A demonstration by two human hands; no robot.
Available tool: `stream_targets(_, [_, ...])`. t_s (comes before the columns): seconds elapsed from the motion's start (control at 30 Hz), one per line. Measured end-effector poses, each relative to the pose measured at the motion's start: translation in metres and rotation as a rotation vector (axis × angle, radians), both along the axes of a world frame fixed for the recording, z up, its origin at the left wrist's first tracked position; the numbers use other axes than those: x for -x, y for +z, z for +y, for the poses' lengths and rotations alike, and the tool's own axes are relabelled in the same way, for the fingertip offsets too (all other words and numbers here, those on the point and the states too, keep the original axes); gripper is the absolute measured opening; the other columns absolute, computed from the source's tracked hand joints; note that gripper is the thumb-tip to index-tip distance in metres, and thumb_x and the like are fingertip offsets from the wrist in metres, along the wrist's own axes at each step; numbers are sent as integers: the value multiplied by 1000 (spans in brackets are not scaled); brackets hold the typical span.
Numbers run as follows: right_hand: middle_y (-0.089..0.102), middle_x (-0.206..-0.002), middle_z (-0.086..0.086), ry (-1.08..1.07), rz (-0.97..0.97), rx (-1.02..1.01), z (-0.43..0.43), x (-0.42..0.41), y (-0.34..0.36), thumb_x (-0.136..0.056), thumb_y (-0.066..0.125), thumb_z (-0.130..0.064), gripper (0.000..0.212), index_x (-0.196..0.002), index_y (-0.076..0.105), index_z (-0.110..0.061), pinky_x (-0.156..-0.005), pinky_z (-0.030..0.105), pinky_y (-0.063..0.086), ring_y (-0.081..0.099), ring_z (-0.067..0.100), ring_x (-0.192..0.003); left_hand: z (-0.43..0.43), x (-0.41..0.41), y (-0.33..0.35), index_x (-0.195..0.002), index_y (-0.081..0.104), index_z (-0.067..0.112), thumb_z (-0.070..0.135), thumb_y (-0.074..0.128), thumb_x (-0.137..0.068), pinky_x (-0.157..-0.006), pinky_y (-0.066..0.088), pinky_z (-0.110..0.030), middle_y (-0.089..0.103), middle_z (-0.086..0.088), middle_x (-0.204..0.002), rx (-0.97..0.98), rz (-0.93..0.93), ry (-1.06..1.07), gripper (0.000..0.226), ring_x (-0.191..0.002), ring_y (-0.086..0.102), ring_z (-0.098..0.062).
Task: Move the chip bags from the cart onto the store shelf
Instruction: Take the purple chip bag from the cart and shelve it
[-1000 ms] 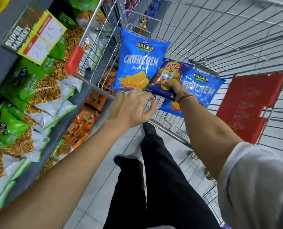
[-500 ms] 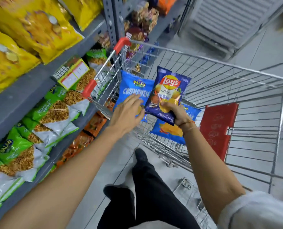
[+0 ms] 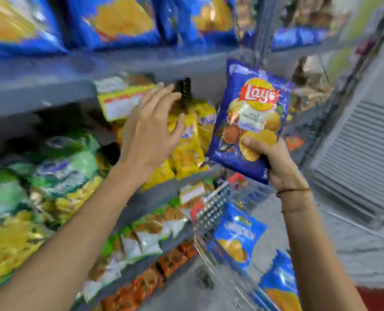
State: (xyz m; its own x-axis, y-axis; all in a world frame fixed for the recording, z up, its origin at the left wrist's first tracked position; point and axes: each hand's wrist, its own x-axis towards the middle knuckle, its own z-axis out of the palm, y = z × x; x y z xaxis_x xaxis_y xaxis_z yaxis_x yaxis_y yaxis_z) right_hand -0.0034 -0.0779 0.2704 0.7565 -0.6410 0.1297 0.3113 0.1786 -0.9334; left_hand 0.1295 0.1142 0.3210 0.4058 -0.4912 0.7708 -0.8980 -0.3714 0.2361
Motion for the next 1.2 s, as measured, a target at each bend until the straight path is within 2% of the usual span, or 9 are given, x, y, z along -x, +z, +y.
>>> stream_targets(0.17, [77, -74, -11, 207, -239, 111, 73, -55, 101, -71, 65, -5, 23, -92, 67, -14, -63, 19, 57, 72, 4, -71, 102, -25, 72, -113, 60, 4, 21, 52, -85, -107, 30, -28, 62, -15, -123, 109, -204, 272, 34, -120, 53, -29])
stream_targets(0.4, [78, -79, -8, 518, -422, 172, 186, -132, 178, -58, 73, -13, 30, -88, 72, -14, -69, 23, 58, 72, 7, -75, 246, -47, 98, -109, 61, 4, 17, 54, -84, -101, 36, -33, 65, -15, -118, 133, -229, 640, 30, -114, 55, -31])
stream_targets(0.47, [78, -80, -6, 601, -427, 157, 218, -154, 186, -58, 75, -13, 28, -86, 74, -14, -72, 25, 59, 73, 10, -76, 279, -47, 95, -109, 62, 4, 19, 53, -83, -98, 38, -33, 65, -15, -116, 114, -207, 722, 31, -112, 56, -32])
stream_targets(0.57, [77, -85, -1, 681, -386, 130, 262, -187, 192, -66, 77, -9, 31, -97, 70, -9, -76, 29, 59, 72, 15, -79, 316, -48, 87, -109, 62, 1, 17, 56, -83, -99, 41, -40, 65, -18, -116, 75, -157, 822, 31, -115, 55, -33])
stream_targets(0.7, [77, -86, -1, 703, -330, 150, 315, -228, 190, -68, 81, -10, 42, -107, 67, -3, -67, 25, 58, 73, 12, -76, 347, -50, 78, -115, 60, -2, 19, 57, -86, -99, 43, -45, 63, -20, -120, 22, -28, 910, 35, -118, 54, -34])
stream_targets(0.87, [78, -79, -7, 795, -323, 225, 366, -269, 183, -65, 83, -7, 32, -93, 69, -14, -68, 26, 57, 73, 10, -76, 362, -51, 68, -118, 59, 2, 34, 47, -92, -93, 45, -41, 64, -17, -122, -91, 119, 994, 43, -114, 58, -31])
stream_targets(1.03, [76, -78, -9, 793, -363, 292, 399, -296, 184, -66, 82, -2, 34, -94, 67, -16, -61, 17, 56, 72, 3, -71, 365, -48, 63, -92, 67, 5, 31, 34, -88, -81, 48, -38, 73, -14, -94, -123, 62, 981, 43, -87, 65, -32])
stream_targets(1.1, [74, -90, -1, 777, -364, 307, 410, -303, 185, -66, 82, -3, 41, -103, 65, -10, -66, 21, 57, 72, 5, -76, 366, -49, 62, -89, 65, 7, 30, 32, -89, -82, 46, -37, 72, -11, -93, -137, 49, 977, 41, -86, 63, -30])
stream_targets(1.2, [67, -118, 16, 772, -288, 359, 423, -307, 184, -64, 85, -9, 73, -128, 52, 0, -91, 41, 55, 67, 25, -104, 368, -51, 59, -92, 66, 7, 32, 30, -91, -85, 45, -36, 72, -10, -97, -133, 41, 962, 43, -92, 64, -26])
